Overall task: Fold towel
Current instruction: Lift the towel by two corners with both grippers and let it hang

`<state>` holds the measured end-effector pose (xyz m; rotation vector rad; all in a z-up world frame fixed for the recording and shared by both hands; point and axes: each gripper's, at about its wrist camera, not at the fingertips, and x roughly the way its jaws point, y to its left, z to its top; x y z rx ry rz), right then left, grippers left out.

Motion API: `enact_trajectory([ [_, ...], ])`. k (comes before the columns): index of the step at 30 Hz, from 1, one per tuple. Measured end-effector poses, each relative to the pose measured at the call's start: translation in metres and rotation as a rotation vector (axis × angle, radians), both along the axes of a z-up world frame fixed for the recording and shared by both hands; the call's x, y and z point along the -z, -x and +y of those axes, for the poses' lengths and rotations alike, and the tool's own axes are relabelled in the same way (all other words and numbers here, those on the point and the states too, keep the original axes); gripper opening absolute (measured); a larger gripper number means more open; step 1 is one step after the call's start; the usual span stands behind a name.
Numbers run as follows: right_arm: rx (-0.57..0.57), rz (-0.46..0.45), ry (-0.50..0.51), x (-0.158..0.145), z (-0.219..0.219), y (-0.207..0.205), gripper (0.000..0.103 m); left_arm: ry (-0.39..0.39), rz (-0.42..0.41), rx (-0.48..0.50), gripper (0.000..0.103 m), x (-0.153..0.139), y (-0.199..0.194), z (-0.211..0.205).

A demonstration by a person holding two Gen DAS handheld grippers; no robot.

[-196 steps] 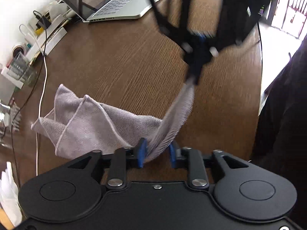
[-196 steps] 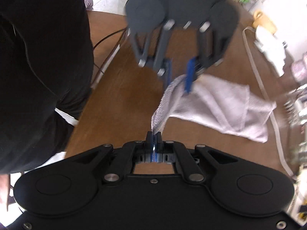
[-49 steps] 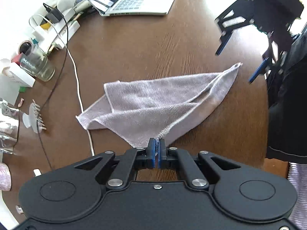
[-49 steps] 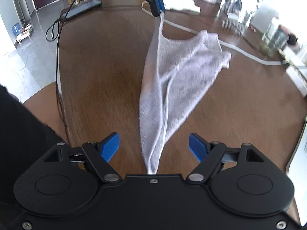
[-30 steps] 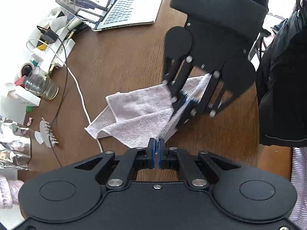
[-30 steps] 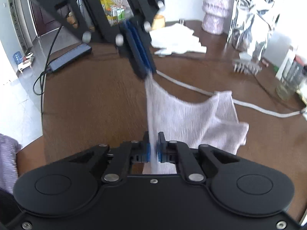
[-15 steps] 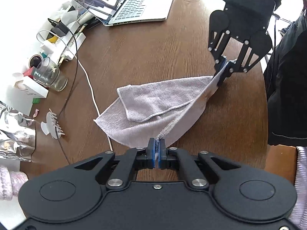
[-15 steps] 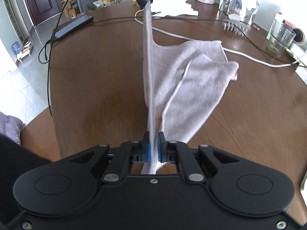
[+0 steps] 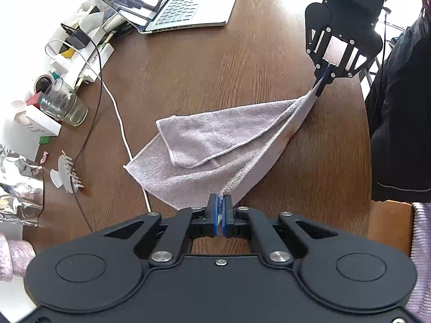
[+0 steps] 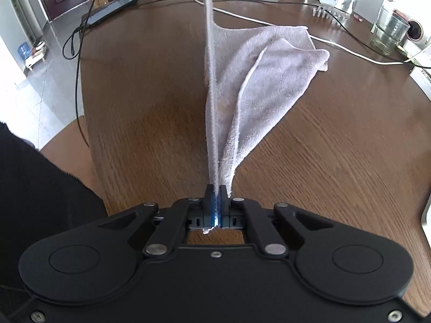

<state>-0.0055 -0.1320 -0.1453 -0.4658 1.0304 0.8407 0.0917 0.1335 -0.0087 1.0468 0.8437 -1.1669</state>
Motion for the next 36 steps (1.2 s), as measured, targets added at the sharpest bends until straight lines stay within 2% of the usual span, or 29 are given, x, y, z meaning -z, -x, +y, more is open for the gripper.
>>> enact_trajectory([
  [7, -0.055, -0.004, 0.036, -0.007, -0.004, 0.005, 0.002, 0.008, 0.012, 0.015, 0.003, 0.002, 0.005, 0.0],
  [16, -0.152, -0.067, 0.106, -0.06, -0.022, -0.028, 0.001, 0.04, 0.006, 0.008, 0.003, -0.002, 0.007, 0.0],
  [20, -0.195, -0.095, 0.137, -0.083, -0.03, -0.042, 0.001, 0.014, -0.011, 0.042, 0.003, -0.013, 0.003, -0.006],
  [25, -0.248, -0.134, 0.179, -0.114, -0.041, -0.063, 0.001, 0.012, -0.08, 0.101, 0.003, -0.036, -0.012, -0.022],
  [28, -0.283, -0.222, 0.246, -0.148, -0.05, -0.099, 0.001, 0.041, -0.141, 0.103, 0.003, -0.062, -0.035, -0.031],
  [36, -0.343, -0.388, 0.354, -0.211, -0.051, -0.158, 0.001, 0.064, -0.302, 0.062, 0.003, -0.12, -0.089, -0.039],
])
